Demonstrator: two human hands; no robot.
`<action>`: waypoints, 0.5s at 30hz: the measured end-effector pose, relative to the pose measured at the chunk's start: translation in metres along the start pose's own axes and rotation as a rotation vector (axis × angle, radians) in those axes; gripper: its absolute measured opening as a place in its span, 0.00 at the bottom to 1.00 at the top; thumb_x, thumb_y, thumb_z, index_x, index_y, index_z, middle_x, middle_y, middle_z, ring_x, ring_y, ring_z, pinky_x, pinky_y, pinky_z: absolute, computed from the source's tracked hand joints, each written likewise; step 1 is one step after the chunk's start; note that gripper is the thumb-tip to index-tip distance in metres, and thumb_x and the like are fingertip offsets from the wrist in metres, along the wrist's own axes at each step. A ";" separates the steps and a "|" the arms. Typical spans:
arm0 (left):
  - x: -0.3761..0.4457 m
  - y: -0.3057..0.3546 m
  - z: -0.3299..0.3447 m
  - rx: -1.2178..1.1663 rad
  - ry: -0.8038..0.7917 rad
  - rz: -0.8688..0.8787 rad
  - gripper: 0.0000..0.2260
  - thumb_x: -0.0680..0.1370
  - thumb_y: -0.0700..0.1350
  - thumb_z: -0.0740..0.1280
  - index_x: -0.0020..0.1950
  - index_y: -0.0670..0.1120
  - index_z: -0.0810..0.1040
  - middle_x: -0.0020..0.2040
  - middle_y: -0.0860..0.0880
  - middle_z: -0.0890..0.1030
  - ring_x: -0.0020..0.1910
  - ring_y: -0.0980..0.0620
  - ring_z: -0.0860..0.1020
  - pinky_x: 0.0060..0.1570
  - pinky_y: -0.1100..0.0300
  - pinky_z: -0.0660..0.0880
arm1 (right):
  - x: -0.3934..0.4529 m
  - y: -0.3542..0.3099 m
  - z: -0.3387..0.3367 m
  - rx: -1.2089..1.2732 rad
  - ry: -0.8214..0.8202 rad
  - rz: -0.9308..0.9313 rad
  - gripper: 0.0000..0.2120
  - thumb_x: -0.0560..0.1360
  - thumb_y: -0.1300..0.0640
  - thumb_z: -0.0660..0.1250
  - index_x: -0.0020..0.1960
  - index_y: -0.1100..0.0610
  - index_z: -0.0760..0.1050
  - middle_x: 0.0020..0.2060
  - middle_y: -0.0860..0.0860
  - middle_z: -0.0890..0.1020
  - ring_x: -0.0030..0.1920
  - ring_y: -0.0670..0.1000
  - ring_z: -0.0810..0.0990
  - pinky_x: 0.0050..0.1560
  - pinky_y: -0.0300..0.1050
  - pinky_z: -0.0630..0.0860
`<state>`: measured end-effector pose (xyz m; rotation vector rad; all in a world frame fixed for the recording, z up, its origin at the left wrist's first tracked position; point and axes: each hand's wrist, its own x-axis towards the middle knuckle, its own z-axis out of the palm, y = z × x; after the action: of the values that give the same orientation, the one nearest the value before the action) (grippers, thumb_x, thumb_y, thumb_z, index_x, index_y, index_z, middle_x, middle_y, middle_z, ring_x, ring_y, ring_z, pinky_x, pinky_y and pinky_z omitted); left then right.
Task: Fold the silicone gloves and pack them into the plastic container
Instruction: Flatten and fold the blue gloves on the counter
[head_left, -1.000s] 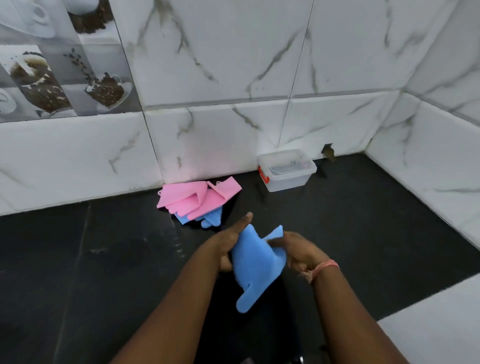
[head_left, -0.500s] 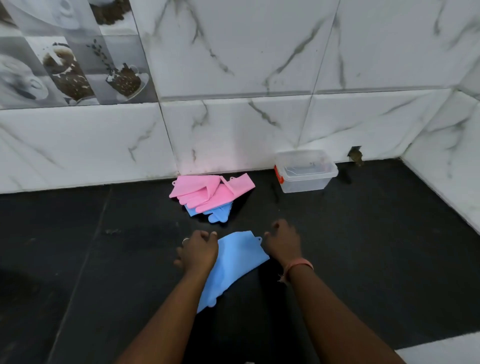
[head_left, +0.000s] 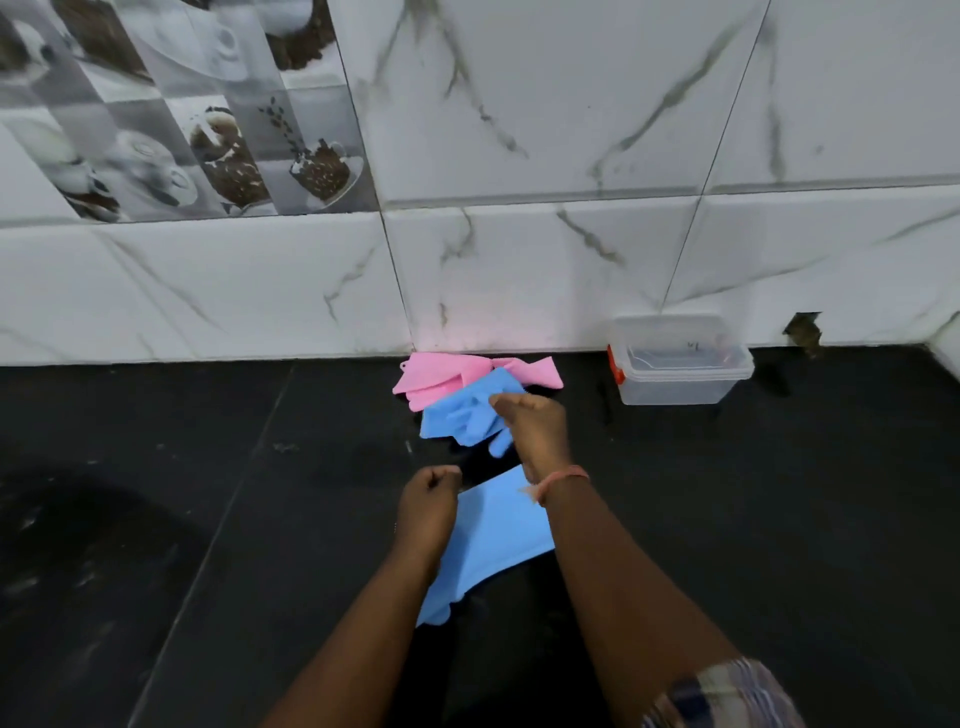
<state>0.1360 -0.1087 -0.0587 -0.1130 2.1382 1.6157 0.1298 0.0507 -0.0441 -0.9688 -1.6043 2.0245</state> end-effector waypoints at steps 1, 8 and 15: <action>-0.001 0.004 0.004 -0.150 -0.052 -0.108 0.12 0.82 0.54 0.66 0.56 0.47 0.81 0.56 0.44 0.83 0.50 0.48 0.81 0.50 0.52 0.79 | -0.006 -0.016 -0.005 0.050 -0.088 -0.026 0.07 0.73 0.59 0.74 0.45 0.64 0.84 0.35 0.54 0.80 0.36 0.52 0.76 0.40 0.43 0.74; -0.021 0.037 0.036 -1.126 -0.503 -0.369 0.45 0.66 0.73 0.72 0.71 0.42 0.77 0.68 0.39 0.80 0.71 0.37 0.76 0.70 0.38 0.71 | -0.041 -0.084 -0.080 0.191 -0.484 -0.048 0.07 0.77 0.62 0.64 0.39 0.60 0.74 0.31 0.53 0.77 0.33 0.49 0.77 0.36 0.40 0.74; -0.050 0.042 0.100 -0.705 -0.372 -0.296 0.16 0.81 0.51 0.68 0.56 0.37 0.81 0.44 0.39 0.86 0.43 0.44 0.85 0.54 0.48 0.79 | -0.073 -0.046 -0.175 -0.597 -0.158 0.453 0.36 0.69 0.25 0.63 0.51 0.58 0.78 0.46 0.58 0.82 0.41 0.55 0.83 0.35 0.46 0.77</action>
<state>0.1971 -0.0123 -0.0218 -0.3031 1.1527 1.9431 0.3000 0.1357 0.0008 -1.5268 -2.3212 1.9541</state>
